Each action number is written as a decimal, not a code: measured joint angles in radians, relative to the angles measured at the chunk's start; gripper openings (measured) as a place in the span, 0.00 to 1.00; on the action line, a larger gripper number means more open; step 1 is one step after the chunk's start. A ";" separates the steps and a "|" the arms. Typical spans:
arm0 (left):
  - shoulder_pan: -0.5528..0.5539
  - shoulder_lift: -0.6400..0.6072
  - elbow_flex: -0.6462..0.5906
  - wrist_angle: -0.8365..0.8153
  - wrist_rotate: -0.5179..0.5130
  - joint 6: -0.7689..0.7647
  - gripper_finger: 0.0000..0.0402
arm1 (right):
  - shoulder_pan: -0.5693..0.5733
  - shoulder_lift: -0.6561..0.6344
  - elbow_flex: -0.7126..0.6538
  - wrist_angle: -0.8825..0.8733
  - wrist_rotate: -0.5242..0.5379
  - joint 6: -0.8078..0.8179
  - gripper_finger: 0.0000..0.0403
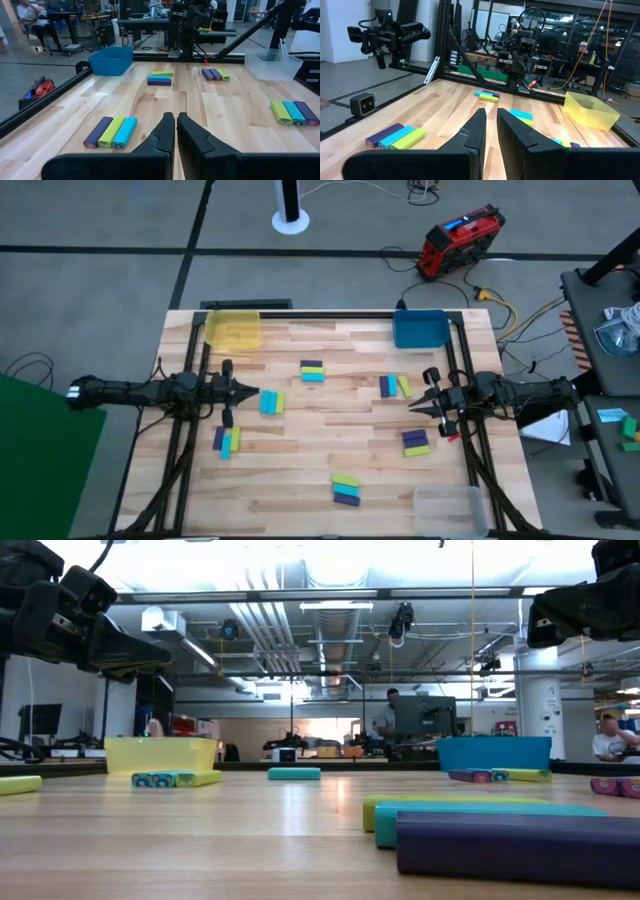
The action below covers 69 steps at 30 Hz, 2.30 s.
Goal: Sort blocks
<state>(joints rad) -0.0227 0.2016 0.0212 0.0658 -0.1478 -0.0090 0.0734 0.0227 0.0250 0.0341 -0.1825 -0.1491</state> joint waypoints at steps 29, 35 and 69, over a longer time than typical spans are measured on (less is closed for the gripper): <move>0.000 0.000 0.000 0.004 0.000 0.000 0.00 | 0.000 0.000 0.000 0.000 0.001 -0.025 0.10; 0.000 0.000 0.000 0.070 0.000 -0.059 0.00 | 0.000 0.000 0.000 0.001 0.003 -0.055 0.10; 0.000 0.012 0.000 0.474 -0.129 -0.218 0.00 | -0.003 0.260 0.394 -0.082 0.211 0.180 0.10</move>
<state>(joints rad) -0.0227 0.2139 0.0208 0.5395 -0.2766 -0.2272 0.0704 0.2825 0.4186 -0.0477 0.0284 0.0307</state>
